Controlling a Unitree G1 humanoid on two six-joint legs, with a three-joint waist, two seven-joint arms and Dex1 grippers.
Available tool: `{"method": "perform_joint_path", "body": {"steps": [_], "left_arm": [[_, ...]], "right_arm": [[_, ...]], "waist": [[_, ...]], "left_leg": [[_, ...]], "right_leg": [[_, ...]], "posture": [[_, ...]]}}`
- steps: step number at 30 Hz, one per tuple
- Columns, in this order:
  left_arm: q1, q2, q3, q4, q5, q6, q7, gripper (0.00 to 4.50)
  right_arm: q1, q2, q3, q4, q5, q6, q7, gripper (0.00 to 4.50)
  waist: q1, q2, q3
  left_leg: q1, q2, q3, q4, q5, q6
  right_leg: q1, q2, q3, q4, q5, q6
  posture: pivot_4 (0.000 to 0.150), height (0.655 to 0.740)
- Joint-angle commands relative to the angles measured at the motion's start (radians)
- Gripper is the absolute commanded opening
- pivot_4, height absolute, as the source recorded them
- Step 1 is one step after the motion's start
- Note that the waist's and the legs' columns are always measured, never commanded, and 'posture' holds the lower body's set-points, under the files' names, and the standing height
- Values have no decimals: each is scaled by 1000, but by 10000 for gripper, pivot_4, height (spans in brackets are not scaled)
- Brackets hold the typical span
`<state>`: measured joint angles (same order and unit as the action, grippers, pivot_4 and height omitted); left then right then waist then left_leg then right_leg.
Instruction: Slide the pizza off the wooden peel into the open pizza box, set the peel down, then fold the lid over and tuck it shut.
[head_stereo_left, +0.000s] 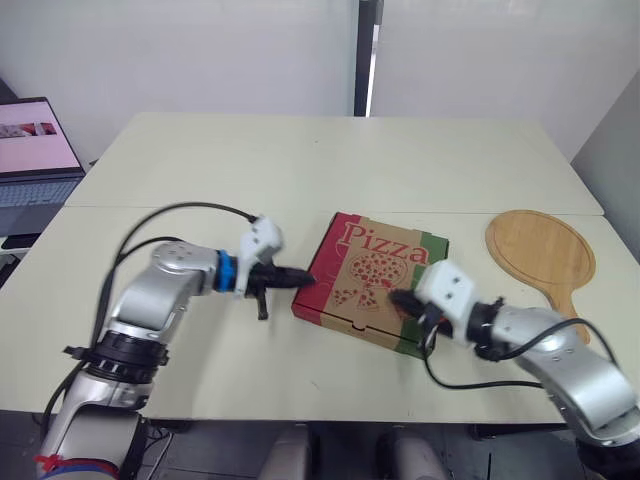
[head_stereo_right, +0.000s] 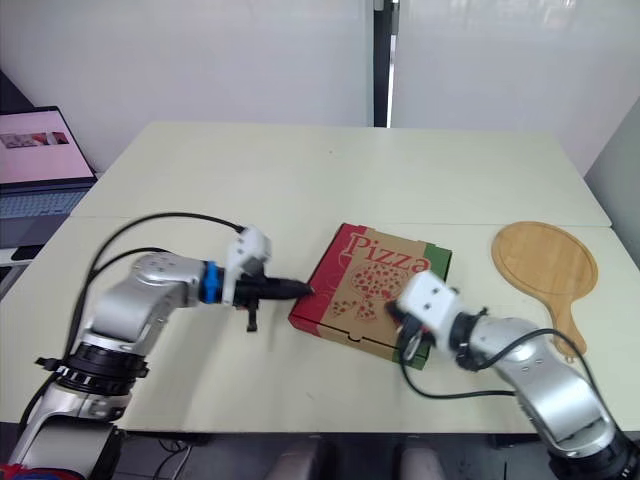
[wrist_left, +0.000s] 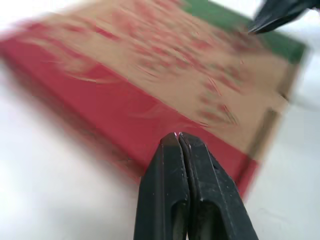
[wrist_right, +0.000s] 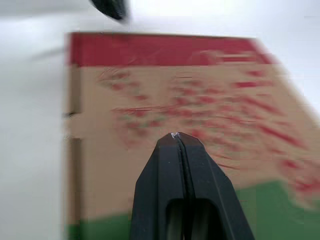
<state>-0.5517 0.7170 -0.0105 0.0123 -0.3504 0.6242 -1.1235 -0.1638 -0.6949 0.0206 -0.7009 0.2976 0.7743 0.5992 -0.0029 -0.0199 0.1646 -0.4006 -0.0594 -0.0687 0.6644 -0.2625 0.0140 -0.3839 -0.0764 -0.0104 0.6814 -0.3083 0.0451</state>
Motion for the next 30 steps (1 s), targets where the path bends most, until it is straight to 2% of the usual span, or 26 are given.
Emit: {"method": "perform_joint_path", "body": {"steps": [1,4,8,11,22,30], "left_arm": [[54,20,59,-19,6,21,85,0],[112,6,23,-53,17,15,108,0],[135,-59,-56,-55,54,-18,148,0],[130,-94,-76,-57,55,-11,174,0],[208,-54,-86,-235,-31,103,124,0],[227,-37,-68,-257,-40,126,144,0]], "right_arm": [[40,-61,-110,39,-35,-36,-5,234],[47,-88,-72,127,-108,-86,-28,234],[-2,-42,31,316,-216,-137,-92,234],[-43,-21,78,398,-244,-169,-78,234],[-137,30,100,495,-233,-278,14,234],[-171,48,127,543,-254,-306,40,234]], "waist": [[0,1,0],[-1,1,0],[0,1,0],[0,1,0],[-2,1,0],[-4,1,0]], "left_leg": [[1,0,0,-1,0,0],[2,0,1,-1,0,0],[1,0,1,-1,0,0],[1,0,1,-1,0,-1],[1,0,2,-1,1,-2],[1,1,2,-1,1,-2]], "right_leg": [[0,0,0,0,0,0],[2,0,1,0,0,0],[2,0,1,0,0,0],[1,-1,1,0,0,0],[0,-1,2,0,0,0],[0,-1,2,0,0,0]], "posture": [[1500,7281],[1500,7281],[1500,7281],[1500,7281],[1500,7281],[1500,7281]]}}
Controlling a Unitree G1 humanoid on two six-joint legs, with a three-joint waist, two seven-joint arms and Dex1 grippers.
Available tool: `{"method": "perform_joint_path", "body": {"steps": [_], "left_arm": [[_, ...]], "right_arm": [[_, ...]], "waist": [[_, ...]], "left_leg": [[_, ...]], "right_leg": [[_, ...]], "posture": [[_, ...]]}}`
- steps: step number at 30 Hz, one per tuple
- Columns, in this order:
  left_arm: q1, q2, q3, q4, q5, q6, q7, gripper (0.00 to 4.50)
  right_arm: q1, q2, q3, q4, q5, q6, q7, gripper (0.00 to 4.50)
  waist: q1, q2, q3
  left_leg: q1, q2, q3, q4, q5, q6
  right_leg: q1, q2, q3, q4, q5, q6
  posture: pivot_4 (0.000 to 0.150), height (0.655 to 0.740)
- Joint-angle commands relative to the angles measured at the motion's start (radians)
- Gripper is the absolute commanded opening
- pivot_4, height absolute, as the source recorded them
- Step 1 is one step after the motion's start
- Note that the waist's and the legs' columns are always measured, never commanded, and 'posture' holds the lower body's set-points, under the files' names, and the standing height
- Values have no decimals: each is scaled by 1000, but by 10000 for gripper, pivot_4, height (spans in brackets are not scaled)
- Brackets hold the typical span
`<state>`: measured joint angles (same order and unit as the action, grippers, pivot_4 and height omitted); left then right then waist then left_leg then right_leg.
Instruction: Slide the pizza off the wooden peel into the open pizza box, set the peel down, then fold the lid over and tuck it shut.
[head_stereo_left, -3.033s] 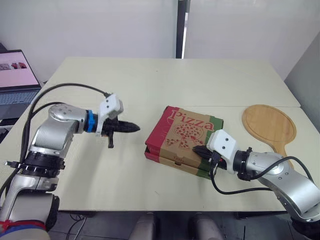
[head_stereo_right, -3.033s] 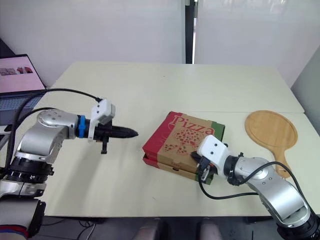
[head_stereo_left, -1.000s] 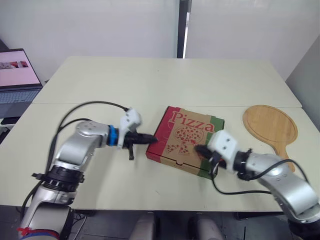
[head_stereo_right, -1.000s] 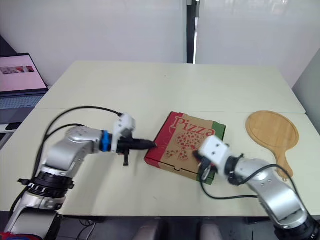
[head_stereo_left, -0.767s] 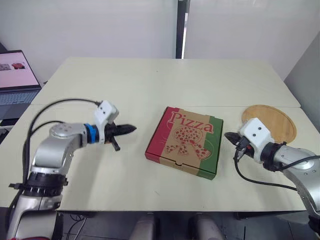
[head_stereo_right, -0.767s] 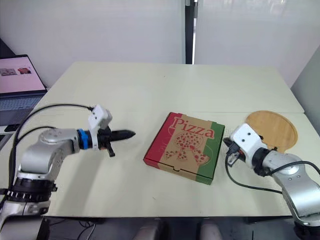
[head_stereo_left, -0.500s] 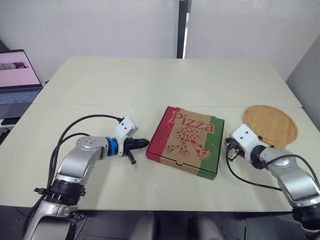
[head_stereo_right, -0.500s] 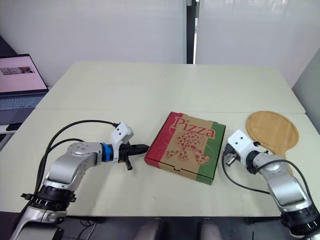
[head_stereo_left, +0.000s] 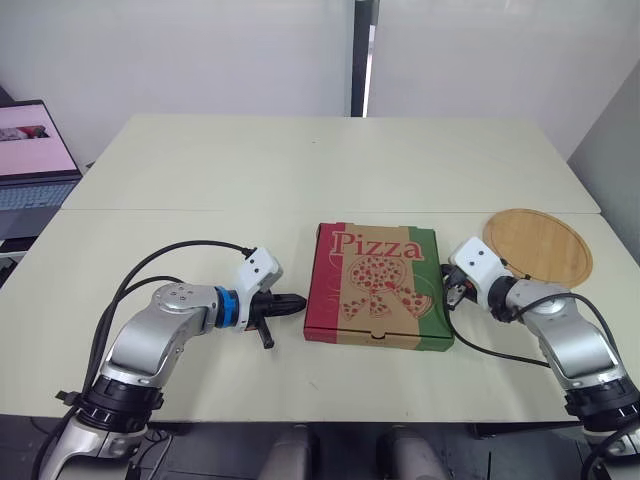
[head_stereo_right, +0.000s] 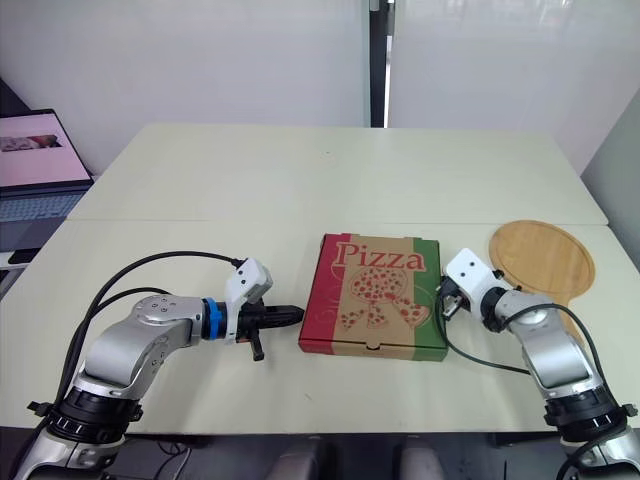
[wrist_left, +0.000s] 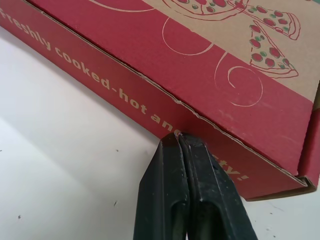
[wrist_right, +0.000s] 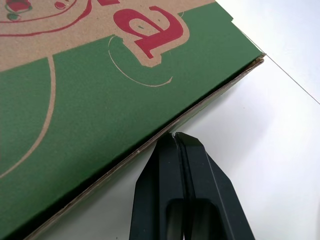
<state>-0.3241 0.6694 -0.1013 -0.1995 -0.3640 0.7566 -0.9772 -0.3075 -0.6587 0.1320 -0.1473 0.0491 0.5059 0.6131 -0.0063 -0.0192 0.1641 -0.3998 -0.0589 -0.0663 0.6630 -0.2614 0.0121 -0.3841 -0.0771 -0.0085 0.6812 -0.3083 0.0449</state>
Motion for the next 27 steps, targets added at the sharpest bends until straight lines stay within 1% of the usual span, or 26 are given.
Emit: {"method": "perform_joint_path", "body": {"steps": [1,4,7,11,14,15,16,18,20,22,24,27], "left_arm": [[1,15,27,-44,-26,-7,1,0],[8,37,41,-37,-23,-17,5,0],[26,73,69,-37,-14,-32,11,0],[95,155,190,-38,-40,-64,-14,0],[200,246,306,15,21,-168,-9,0],[227,266,328,29,30,-187,-7,0],[276,276,380,39,30,-225,-15,0],[356,277,468,43,6,-269,-39,0],[458,275,554,49,17,-284,-34,0],[541,270,614,49,25,-300,-31,0],[595,262,648,46,38,-332,-25,0],[616,251,660,47,44,-363,-10,0]], "right_arm": [[-27,13,18,-5,-10,-40,24,234],[-22,12,7,0,-32,-44,-1,234],[5,-18,-37,-26,-34,-50,4,234],[97,-87,-175,-103,20,-72,37,234],[216,-148,-341,-169,98,-127,117,234],[248,-163,-378,-178,114,-140,136,234],[297,-181,-436,-172,130,-178,168,234],[368,-207,-522,-146,146,-242,211,234],[439,-246,-632,-99,230,-247,337,234],[502,-289,-717,-37,266,-268,435,234],[563,-334,-768,51,243,-346,509,234],[609,-380,-796,150,226,-408,568,234]], "waist": [[-2,0,0],[-2,0,0],[-2,0,0],[4,0,0],[5,0,0],[5,1,0],[6,1,0],[7,1,0],[6,1,0],[6,1,0],[7,1,0],[11,1,0]], "left_leg": [[0,0,0,0,0,0],[0,0,0,0,0,0],[0,0,0,0,0,0],[-1,0,0,0,0,0],[-1,0,0,-1,-1,1],[0,0,0,-2,-1,1],[0,0,0,-2,-1,2],[0,0,0,-2,-1,2],[1,0,0,-2,-1,2],[2,0,1,-2,-2,3],[2,0,1,-2,-2,4],[3,0,2,-2,-3,5]], "right_leg": [[0,0,0,0,0,0],[0,0,0,0,0,0],[0,0,0,0,0,0],[-1,-1,0,0,0,0],[-1,-1,0,-1,0,0],[0,-2,-1,-1,0,0],[0,-2,-1,-1,0,0],[0,-2,-1,-2,0,0],[3,-3,-1,-3,0,0],[4,-4,-2,-3,0,-1],[4,-5,-2,-3,0,-1],[6,-6,-3,-4,-1,-1]], "posture": [[1500,7281],[1500,7281],[1500,7281],[1500,7281],[1500,7281],[1500,7281],[1500,7281],[1500,7281],[1500,7281],[1500,7281],[1500,7281],[1500,7281]]}}
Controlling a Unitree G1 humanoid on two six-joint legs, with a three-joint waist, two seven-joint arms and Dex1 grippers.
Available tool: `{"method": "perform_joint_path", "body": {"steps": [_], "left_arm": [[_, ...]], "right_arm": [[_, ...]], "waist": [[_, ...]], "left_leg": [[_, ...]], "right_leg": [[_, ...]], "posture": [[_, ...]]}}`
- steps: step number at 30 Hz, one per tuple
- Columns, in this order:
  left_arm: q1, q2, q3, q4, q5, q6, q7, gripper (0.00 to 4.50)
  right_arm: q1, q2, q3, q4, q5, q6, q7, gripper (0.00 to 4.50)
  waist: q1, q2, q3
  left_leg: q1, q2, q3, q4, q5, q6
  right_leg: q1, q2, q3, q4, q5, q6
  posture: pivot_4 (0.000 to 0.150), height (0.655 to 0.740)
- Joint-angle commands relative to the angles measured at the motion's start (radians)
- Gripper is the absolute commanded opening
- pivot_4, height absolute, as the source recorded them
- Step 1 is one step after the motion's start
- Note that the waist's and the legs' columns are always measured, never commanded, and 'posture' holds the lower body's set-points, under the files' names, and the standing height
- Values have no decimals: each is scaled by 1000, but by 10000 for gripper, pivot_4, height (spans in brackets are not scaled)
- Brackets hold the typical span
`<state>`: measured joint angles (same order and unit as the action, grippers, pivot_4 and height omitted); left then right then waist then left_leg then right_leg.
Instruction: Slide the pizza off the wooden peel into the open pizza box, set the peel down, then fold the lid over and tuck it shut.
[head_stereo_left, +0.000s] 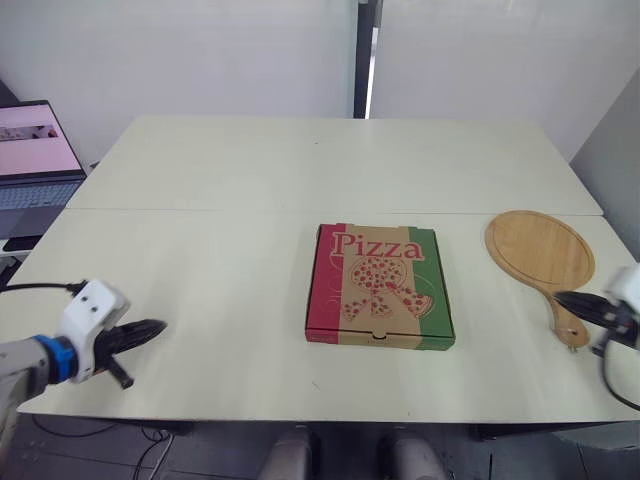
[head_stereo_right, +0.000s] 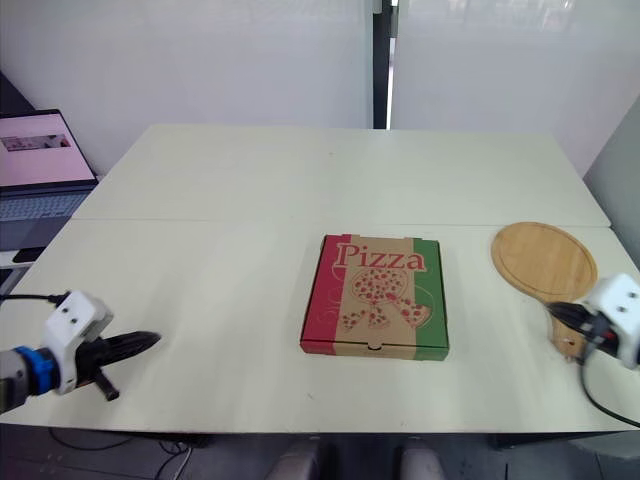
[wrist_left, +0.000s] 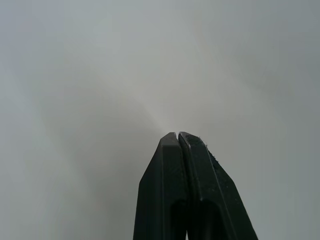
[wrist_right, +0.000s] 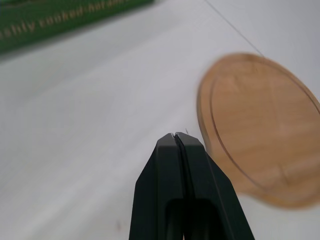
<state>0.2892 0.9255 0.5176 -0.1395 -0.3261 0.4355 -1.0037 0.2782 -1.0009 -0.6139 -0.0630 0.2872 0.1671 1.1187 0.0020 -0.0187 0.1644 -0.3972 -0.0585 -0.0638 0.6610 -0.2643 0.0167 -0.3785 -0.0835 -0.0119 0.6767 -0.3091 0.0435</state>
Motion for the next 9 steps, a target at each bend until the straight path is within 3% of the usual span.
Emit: {"method": "perform_joint_path", "body": {"steps": [1,9], "left_arm": [[3,-8,42,-15,2,-40,22,0],[-16,-26,30,-25,-39,0,47,0]], "right_arm": [[33,-53,-54,101,-19,-90,78,234],[-21,-94,-22,251,-45,-168,77,234]], "waist": [[4,0,0],[2,1,0]], "left_leg": [[0,0,0,0,0,0],[0,0,1,0,-1,1]], "right_leg": [[0,-1,0,0,0,0],[0,-1,-1,-1,0,0]], "posture": [[1500,7281],[1500,7281]]}}
